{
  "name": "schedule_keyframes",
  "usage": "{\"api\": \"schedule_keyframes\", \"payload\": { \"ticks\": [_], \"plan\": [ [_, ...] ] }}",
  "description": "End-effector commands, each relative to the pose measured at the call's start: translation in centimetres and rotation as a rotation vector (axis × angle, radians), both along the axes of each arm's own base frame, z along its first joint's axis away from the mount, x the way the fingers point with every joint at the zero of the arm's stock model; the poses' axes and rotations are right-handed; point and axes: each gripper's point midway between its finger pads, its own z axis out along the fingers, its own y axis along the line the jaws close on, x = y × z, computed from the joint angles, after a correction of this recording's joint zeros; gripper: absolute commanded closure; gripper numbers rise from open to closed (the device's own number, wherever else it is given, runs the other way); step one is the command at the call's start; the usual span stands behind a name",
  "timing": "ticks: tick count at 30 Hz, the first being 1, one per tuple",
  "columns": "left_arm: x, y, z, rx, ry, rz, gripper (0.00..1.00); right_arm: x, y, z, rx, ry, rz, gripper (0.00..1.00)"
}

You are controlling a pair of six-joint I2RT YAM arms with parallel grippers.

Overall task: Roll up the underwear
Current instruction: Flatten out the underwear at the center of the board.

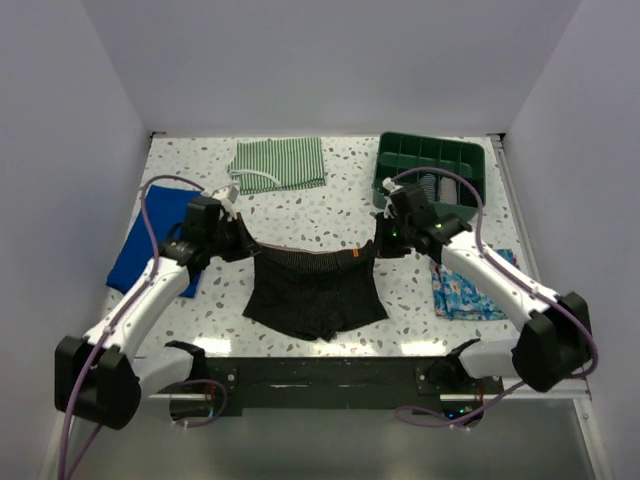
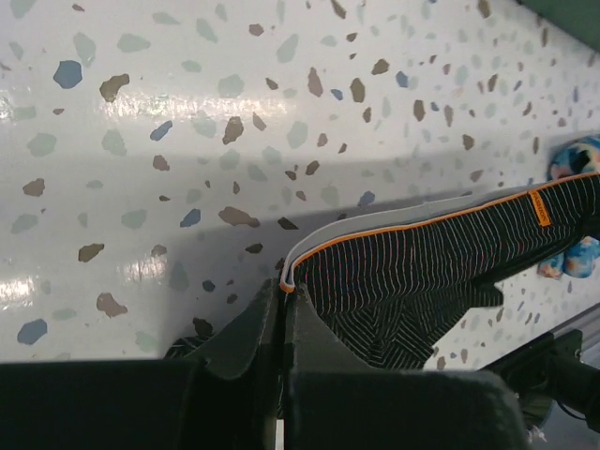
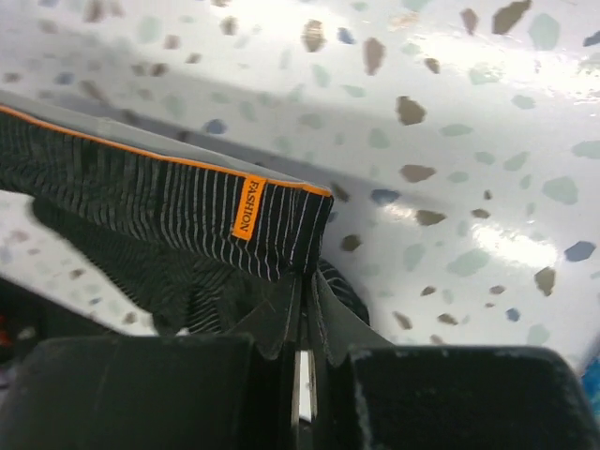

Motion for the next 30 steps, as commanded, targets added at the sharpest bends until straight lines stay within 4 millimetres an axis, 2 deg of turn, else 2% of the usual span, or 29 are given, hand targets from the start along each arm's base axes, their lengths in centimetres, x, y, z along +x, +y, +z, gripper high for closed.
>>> {"api": "schedule_keyframes", "payload": {
  "ticks": [1, 3, 4, 5, 11, 12, 14, 15, 17, 18, 20, 22, 23, 24, 25, 26, 27, 29, 30],
  "plan": [
    [5.4, -1.5, 0.2, -0.017, -0.163, -0.028, 1.0, 4.7, -0.4, -1.1, -0.07, -0.16, -0.019, 0.97],
    [7.0, -1.9, 0.7, -0.016, -0.203, -0.037, 1.0, 5.9, -0.1, -1.7, -0.062, -0.182, -0.022, 0.96],
    [7.5, -1.9, 0.1, -0.007, -0.197, -0.036, 1.0, 6.2, 0.0, -1.8, -0.064, -0.192, -0.019, 0.95],
    [8.2, -2.1, 0.8, -0.011, -0.224, -0.036, 1.0, 6.7, 0.2, -1.8, -0.057, -0.21, -0.016, 0.94],
    [10.7, -2.4, 1.1, 0.002, -0.303, -0.044, 1.0, 8.2, 0.5, -3.5, -0.056, -0.241, -0.033, 0.89],
    [10.9, -2.5, 0.7, 0.007, -0.299, -0.051, 1.0, 8.5, 0.7, -3.6, -0.056, -0.24, -0.036, 0.87],
    [11.5, -2.4, 0.4, 0.019, -0.303, -0.041, 0.99, 9.2, -0.3, -5.2, -0.11, -0.206, -0.101, 0.73],
    [11.7, -2.3, -0.2, 0.027, -0.291, -0.033, 0.97, 9.7, -0.4, -5.3, -0.118, -0.203, -0.114, 0.73],
    [12.3, -1.9, -0.8, 0.051, -0.276, -0.011, 0.94, 10.0, -1.2, -7.5, -0.186, -0.143, -0.14, 0.66],
    [12.5, -1.8, -2.0, 0.066, -0.248, -0.005, 0.87, 10.8, -1.1, -7.3, -0.197, -0.142, -0.154, 0.6],
    [13.0, -1.1, -2.9, 0.101, -0.23, 0.029, 0.87, 11.3, -2.0, -9.1, -0.256, -0.105, -0.191, 0.62],
    [13.6, -0.4, -3.7, 0.139, -0.228, 0.058, 0.77, 12.2, -2.7, -8.9, -0.261, -0.114, -0.231, 0.55],
    [14.0, -0.1, -3.5, 0.15, -0.231, 0.071, 0.66, 12.3, -3.0, -8.4, -0.262, -0.119, -0.241, 0.53],
    [14.2, 0.0, -3.7, 0.167, -0.222, 0.074, 0.47, 12.6, -2.8, -7.5, -0.248, -0.135, -0.245, 0.53],
    [14.0, 0.5, -4.0, 0.192, -0.196, 0.085, 0.42, 12.6, -2.6, -6.9, -0.232, -0.145, -0.234, 0.52],
    [14.7, 0.6, -3.1, 0.195, -0.218, 0.102, 0.4, 12.6, -2.1, -5.3, -0.193, -0.179, -0.226, 0.52],
    [14.3, 0.9, -3.0, 0.201, -0.197, 0.118, 0.33, 12.2, -1.2, -4.9, -0.148, -0.169, -0.192, 0.52],
    [14.3, 2.1, -2.5, 0.242, -0.189, 0.174, 0.3, 11.6, -0.7, -4.2, -0.115, -0.155, -0.169, 0.52],
    [14.2, 2.5, -1.9, 0.246, -0.196, 0.197, 0.26, 10.9, 0.3, -3.7, -0.06, -0.139, -0.129, 0.55]
  ]
}}
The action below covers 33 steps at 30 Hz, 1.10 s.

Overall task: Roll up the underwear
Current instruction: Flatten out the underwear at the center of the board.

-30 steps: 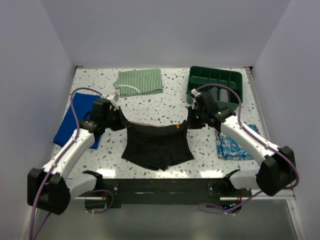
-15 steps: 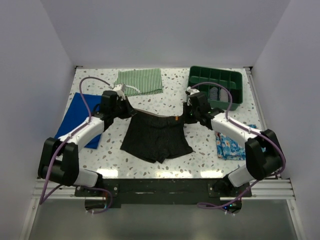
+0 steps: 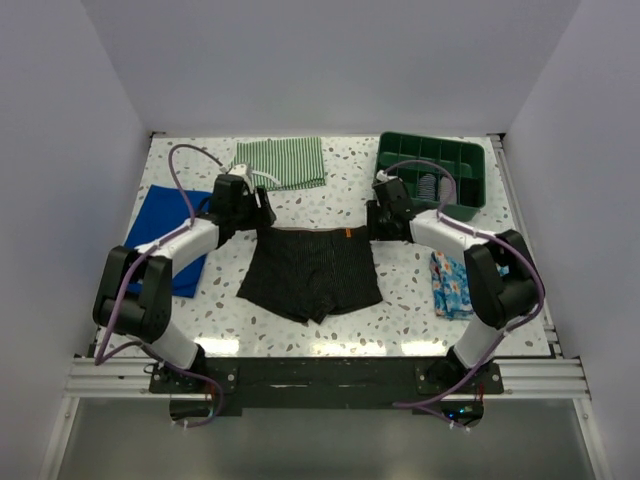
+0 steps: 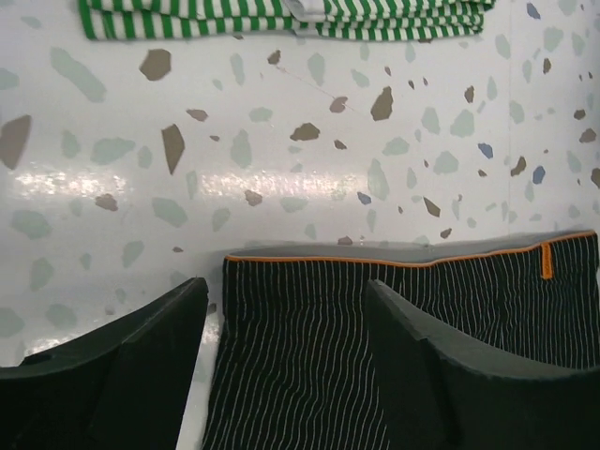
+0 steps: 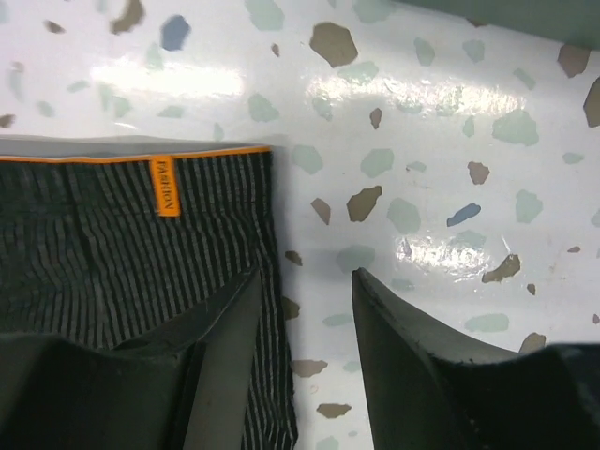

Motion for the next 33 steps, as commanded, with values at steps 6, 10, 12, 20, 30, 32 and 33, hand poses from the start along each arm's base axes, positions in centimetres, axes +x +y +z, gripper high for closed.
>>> {"api": "schedule_keyframes", "payload": {
  "ticks": [6, 10, 12, 20, 30, 32, 33],
  "plan": [
    [-0.9, 0.0, 5.3, -0.022, -0.07, -0.008, 0.26, -3.0, 6.6, 4.8, 0.355, 0.053, 0.177, 0.89],
    [-4.8, -1.2, 1.8, -0.105, 0.042, -0.067, 0.29, -4.8, 7.4, 3.3, 0.391, 0.12, 0.19, 1.0],
    [-6.1, -0.7, 1.0, -0.116, 0.068, -0.033, 0.29, -5.5, 7.7, 2.6, 0.416, 0.142, 0.194, 1.0],
    [-11.3, -0.1, -3.8, -0.169, 0.167, 0.009, 0.3, -5.2, 9.4, 2.4, 0.454, 0.175, 0.21, 1.0],
    [-14.2, 1.3, -5.1, -0.163, 0.229, 0.094, 0.32, -2.4, 17.6, 3.6, 0.503, 0.165, 0.313, 1.0],
    [-15.0, 1.7, -5.4, -0.163, 0.24, 0.114, 0.32, -1.4, 18.9, 4.5, 0.518, 0.145, 0.332, 1.0],
    [-15.3, 1.9, -5.6, -0.157, 0.247, 0.124, 0.32, -1.3, 19.4, 4.3, 0.518, 0.15, 0.342, 1.0]
  ]
}}
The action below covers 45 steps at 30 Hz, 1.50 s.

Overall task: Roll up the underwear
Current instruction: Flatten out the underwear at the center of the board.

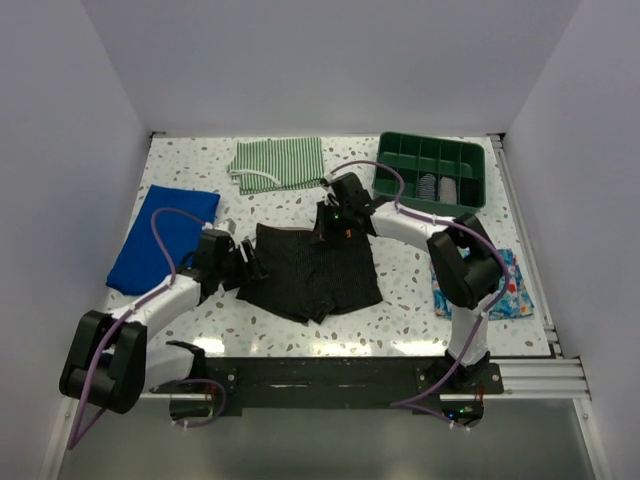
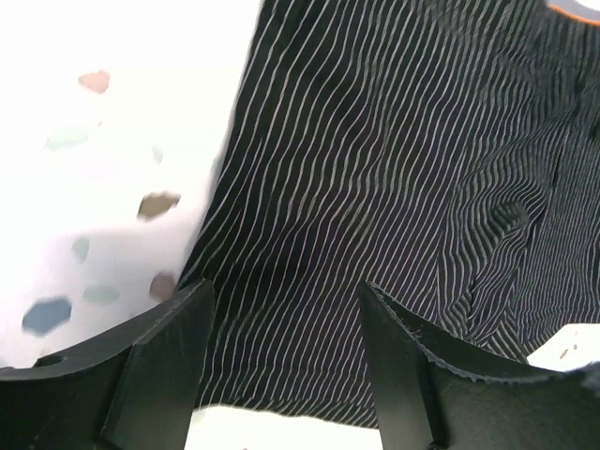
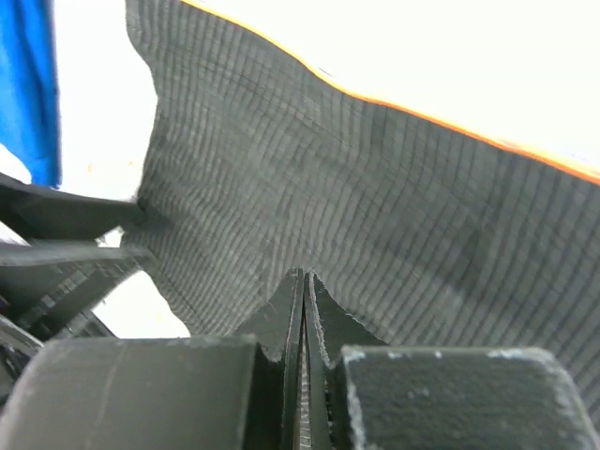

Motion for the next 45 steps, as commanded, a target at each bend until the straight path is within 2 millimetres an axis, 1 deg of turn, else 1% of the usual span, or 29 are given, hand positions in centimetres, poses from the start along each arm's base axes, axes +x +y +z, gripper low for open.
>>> {"api": "schedule_keyframes", "payload": {
  "ticks": [1, 2, 3, 4, 5, 6, 11, 17, 18, 20, 21, 26, 28, 29, 30, 31, 32, 33, 34, 35, 36, 38, 39, 40, 41, 42, 43, 44, 45],
  "plan": [
    [-1.6, 0.9, -0.6, 0.009, 0.031, 0.062, 0.32, 1.8, 3.2, 1.7, 0.067, -0.022, 0.029, 1.0],
    [-1.8, 1.0, -0.6, 0.006, 0.029, 0.067, 0.32, 2.3, 3.9, 2.1, 0.079, -0.031, 0.036, 1.0],
    [-1.9, 1.1, -0.7, 0.007, 0.03, 0.073, 0.32, 2.5, 4.4, 2.0, 0.084, -0.031, 0.043, 1.0],
    [-2.2, 1.2, -0.9, 0.009, 0.038, 0.076, 0.32, 2.6, 4.6, 0.9, 0.073, -0.01, 0.043, 1.0],
    [-2.3, 1.3, -1.0, 0.01, 0.042, 0.082, 0.32, 3.0, 5.2, 1.4, 0.087, -0.018, 0.052, 1.0],
    [-2.6, 1.3, -1.2, 0.009, 0.052, 0.079, 0.32, 3.0, 5.6, 1.3, 0.091, -0.016, 0.056, 1.0],
    [-2.9, 1.5, -1.4, 0.02, 0.054, 0.081, 0.32, 3.9, 6.4, 0.0, 0.08, -0.007, 0.047, 1.0],
    [-3.1, 1.6, -1.2, 0.016, 0.056, 0.087, 0.32, 5.3, 6.8, -1.3, 0.062, -0.013, 0.018, 1.0],
    [-3.3, 1.7, -1.3, 0.023, 0.063, 0.087, 0.32, 5.4, 6.7, -2.2, 0.048, -0.004, 0.011, 1.0],
    [-3.4, 1.7, -1.2, 0.022, 0.064, 0.092, 0.32, 5.9, 6.8, -2.6, 0.038, -0.011, -0.003, 1.0],
    [-3.5, 1.7, -1.3, 0.02, 0.066, 0.089, 0.32, 5.8, 6.7, -3.5, 0.024, 0.002, -0.004, 1.0],
    [-3.7, 1.6, -1.2, 0.01, 0.065, 0.091, 0.32, 6.7, 6.2, -5.0, -0.015, -0.005, -0.042, 1.0],
    [-3.6, 1.6, -1.1, 0.011, 0.063, 0.087, 0.32, 6.7, 5.9, -5.7, -0.035, -0.003, -0.052, 1.0],
    [-3.5, 1.6, -0.9, 0.011, 0.058, 0.091, 0.32, 6.5, 6.0, -5.6, -0.026, 0.005, -0.044, 1.0],
    [-3.3, 1.7, -0.5, 0.017, 0.051, 0.093, 0.32, 6.4, 6.1, -5.4, -0.022, -0.002, -0.03, 1.0],
    [-3.0, 1.8, -0.2, 0.026, 0.041, 0.091, 0.32, 6.8, 6.6, -3.9, 0.013, -0.039, -0.018, 1.0],
    [-2.6, 1.9, 0.6, 0.029, 0.019, 0.093, 0.31, 6.0, 6.7, -3.7, 0.033, -0.037, 0.011, 1.0],
    [-1.8, 1.9, 1.9, 0.033, -0.01, 0.1, 0.3, 6.0, 6.7, -3.0, 0.045, -0.055, 0.02, 0.97],
    [-1.2, 1.9, 2.8, 0.039, -0.04, 0.094, 0.29, 5.9, 6.7, -2.0, 0.063, -0.078, 0.033, 0.95],
    [-0.5, 1.8, 4.0, 0.039, -0.07, 0.091, 0.28, 5.5, 6.6, -0.2, 0.08, -0.106, 0.046, 0.93],
    [0.9, 1.7, 6.3, 0.039, -0.123, 0.095, 0.27, 5.2, 6.4, 0.7, 0.086, -0.13, 0.061, 0.9],
    [2.4, 1.6, 8.5, 0.052, -0.175, 0.077, 0.24, 4.7, 5.7, 3.9, 0.105, -0.197, 0.079, 0.87],
    [3.9, 1.2, 11.0, 0.044, -0.234, 0.073, 0.22, 4.5, 5.3, 4.8, 0.102, -0.221, 0.075, 0.85],
    [4.7, 1.0, 11.5, 0.056, -0.246, 0.057, 0.2, 4.1, 4.9, 5.2, 0.094, -0.222, 0.075, 0.85],
    [5.5, 0.7, 12.2, 0.053, -0.264, 0.043, 0.19, 3.5, 4.3, 4.9, 0.075, -0.217, 0.08, 0.85],
    [6.8, -0.1, 14.1, 0.029, -0.314, 0.021, 0.19, 3.1, 3.8, 6.1, 0.079, -0.233, 0.077, 0.86],
    [7.6, -0.5, 13.3, 0.036, -0.295, -0.006, 0.19, 1.9, 2.8, 4.9, 0.046, -0.19, 0.084, 0.87],
    [8.7, -1.2, 14.4, 0.023, -0.324, -0.024, 0.2, 1.2, 2.3, 4.6, 0.034, -0.182, 0.091, 0.89],
    [9.2, -1.7, 14.1, 0.015, -0.314, -0.042, 0.2, 0.4, 1.8, 5.4, 0.041, -0.189, 0.089, 0.91]
  ]
}}
